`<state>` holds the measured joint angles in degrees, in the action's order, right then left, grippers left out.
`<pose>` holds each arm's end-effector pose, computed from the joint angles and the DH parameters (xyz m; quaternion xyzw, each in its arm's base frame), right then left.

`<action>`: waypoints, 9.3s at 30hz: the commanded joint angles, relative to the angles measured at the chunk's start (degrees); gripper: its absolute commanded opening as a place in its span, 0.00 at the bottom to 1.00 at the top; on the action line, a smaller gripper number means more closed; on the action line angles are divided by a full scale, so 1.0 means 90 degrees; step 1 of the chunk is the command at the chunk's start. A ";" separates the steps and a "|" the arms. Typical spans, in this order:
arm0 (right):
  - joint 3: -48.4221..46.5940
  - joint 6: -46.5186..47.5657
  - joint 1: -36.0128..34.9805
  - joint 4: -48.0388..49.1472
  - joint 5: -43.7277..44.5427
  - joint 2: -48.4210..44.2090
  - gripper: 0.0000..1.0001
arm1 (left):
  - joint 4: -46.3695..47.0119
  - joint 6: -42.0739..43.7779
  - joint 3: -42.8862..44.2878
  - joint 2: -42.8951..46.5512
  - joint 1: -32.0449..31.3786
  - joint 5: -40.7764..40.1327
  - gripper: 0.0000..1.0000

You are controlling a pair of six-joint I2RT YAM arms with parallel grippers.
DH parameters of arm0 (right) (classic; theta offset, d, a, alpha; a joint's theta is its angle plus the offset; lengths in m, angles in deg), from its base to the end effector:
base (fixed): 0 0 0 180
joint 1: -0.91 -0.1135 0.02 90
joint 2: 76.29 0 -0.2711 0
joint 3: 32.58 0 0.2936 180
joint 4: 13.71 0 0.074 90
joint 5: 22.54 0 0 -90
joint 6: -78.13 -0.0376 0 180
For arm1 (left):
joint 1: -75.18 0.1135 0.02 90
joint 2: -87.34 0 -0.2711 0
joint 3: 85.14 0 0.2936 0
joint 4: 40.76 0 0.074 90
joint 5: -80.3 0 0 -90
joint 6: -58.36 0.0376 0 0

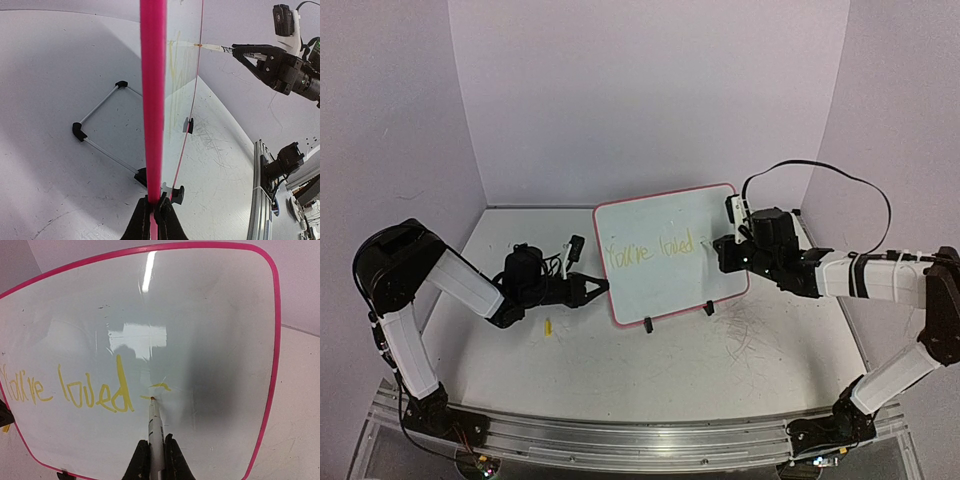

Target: Write a sentence on the whiteboard

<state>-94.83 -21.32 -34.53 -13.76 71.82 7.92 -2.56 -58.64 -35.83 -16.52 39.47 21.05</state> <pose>0.3017 0.2112 0.2316 -0.1656 0.8121 0.1842 0.5284 0.2789 -0.2241 0.1076 0.2171 0.7575 -0.4820 0.3831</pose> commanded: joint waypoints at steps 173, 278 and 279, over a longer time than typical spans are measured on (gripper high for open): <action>-0.0178 -0.0284 0.0340 0.0192 -0.0007 -0.0209 0.00 | -0.1431 0.0491 0.0196 0.0277 -0.0217 -0.0377 0.00; 0.0008 -0.0332 0.0339 0.0639 0.0326 -0.0197 0.00 | -0.1726 0.0622 0.0274 0.0349 -0.0214 -0.0399 0.00; 0.0024 -0.0308 0.0360 0.0668 0.0280 -0.0274 0.00 | -0.1730 0.0622 0.0274 0.0354 -0.0214 -0.0400 0.00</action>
<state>-94.07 -25.09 -31.43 -10.29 74.16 9.76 -12.58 -54.13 -33.21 -13.84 37.34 18.72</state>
